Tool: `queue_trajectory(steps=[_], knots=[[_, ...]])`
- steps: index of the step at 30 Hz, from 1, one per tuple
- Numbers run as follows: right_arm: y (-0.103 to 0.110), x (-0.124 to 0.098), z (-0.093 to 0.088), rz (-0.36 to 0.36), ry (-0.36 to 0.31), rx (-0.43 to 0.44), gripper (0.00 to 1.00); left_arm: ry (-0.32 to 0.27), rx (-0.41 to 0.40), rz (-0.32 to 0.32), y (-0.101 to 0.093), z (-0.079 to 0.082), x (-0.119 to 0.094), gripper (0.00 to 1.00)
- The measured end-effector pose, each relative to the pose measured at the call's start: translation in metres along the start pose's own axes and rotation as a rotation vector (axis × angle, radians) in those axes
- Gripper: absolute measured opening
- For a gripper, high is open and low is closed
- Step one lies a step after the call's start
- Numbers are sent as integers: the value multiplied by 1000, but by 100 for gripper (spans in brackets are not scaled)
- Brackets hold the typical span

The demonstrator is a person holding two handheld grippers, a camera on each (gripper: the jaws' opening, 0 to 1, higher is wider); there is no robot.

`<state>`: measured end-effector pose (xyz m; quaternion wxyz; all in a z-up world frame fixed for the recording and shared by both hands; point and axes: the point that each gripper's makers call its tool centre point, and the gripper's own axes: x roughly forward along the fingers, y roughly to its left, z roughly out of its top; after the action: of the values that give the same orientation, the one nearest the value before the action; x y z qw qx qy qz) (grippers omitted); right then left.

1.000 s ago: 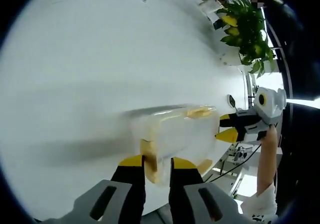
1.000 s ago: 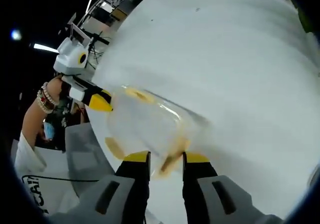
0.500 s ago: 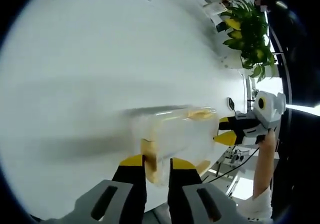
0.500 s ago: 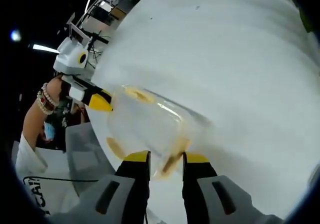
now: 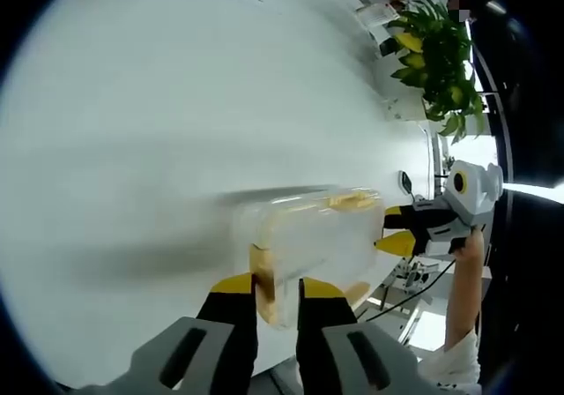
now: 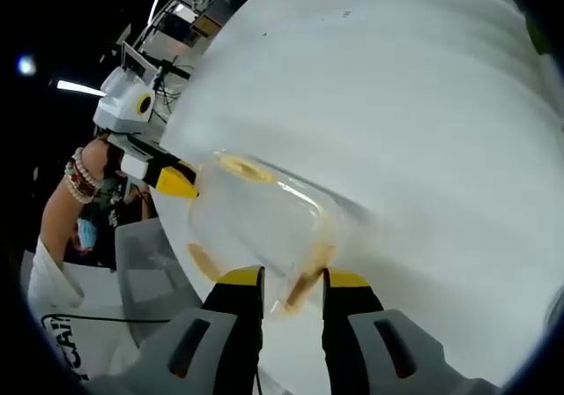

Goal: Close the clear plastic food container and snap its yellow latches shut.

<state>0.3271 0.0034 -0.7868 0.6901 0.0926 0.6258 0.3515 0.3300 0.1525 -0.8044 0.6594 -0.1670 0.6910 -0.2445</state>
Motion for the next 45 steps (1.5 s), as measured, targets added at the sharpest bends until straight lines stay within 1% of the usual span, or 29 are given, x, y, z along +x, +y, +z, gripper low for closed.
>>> queue_trajectory(steps=[4, 5, 8, 11, 13, 14, 16, 20, 23, 24, 25, 26, 27, 28, 29, 31, 33, 35, 36, 37, 39, 40, 42, 45], knots=[[1, 1, 2, -6, 1, -4, 22, -1, 23, 7, -3, 2, -2, 8], [1, 2, 2, -9, 2, -6, 22, 1, 47, 15, -3, 2, -1, 9], [1, 2, 2, -9, -3, -15, 23, -5, 74, 15, -3, 3, -5, 9], [1, 2, 2, -5, -13, -17, 23, -23, 108, 19, -4, 4, -8, 9], [2, 3, 3, -5, -20, -22, 24, -44, 160, 29, -4, 6, -10, 10], [2, 3, 5, -11, -28, -50, 24, -47, 207, 34, -4, 6, -12, 10], [2, 2, 7, -55, -22, -130, 25, -58, 215, 39, -5, 6, -14, 10], [4, 2, 11, -143, 12, -233, 26, -80, 265, 48, -5, 8, -16, 11], [6, 2, 12, -205, 41, -297, 27, -122, 359, 76, -6, 12, -19, 12], [6, 1, 13, -219, 47, -314, 27, -132, 385, 84, -6, 12, -20, 13], [6, 2, 15, -236, 54, -338, 27, -147, 428, 98, -6, 14, -21, 13], [7, 2, 15, -244, 58, -343, 28, -156, 448, 104, -7, 14, -22, 13], [8, 2, 15, -254, 60, -353, 28, -167, 450, 108, -7, 14, -22, 14], [8, 1, 16, -268, 62, -373, 28, -197, 470, 109, -8, 16, -22, 15], [8, 1, 16, -278, 61, -392, 29, -209, 469, 108, -9, 15, -22, 17], [8, 0, 19, -298, 52, -464, 30, -217, 478, 110, -9, 13, -22, 19], [10, 1, 17, -309, 56, -462, 31, -236, 495, 115, -9, 14, -23, 21], [11, 1, 16, -319, 71, -498, 32, -283, 504, 106, -12, 21, -27, 22], [13, 1, 20, -335, 59, -554, 32, -317, 501, 97, -15, 26, -32, 23], [14, 0, 21, -345, 54, -573, 32, -335, 503, 92, -17, 28, -34, 24], [19, -2, 23, -352, 53, -591, 32, -375, 527, 71, -25, 33, -41, 23], [21, -3, 24, -352, 49, -598, 32, -382, 528, 65, -28, 34, -43, 23], [26, -4, 30, -346, 31, -613, 30, -424, 548, 37, -38, 39, -47, 23], [33, -2, 35, -331, 17, -634, 30, -435, 573, 17, -46, 37, -47, 23]])
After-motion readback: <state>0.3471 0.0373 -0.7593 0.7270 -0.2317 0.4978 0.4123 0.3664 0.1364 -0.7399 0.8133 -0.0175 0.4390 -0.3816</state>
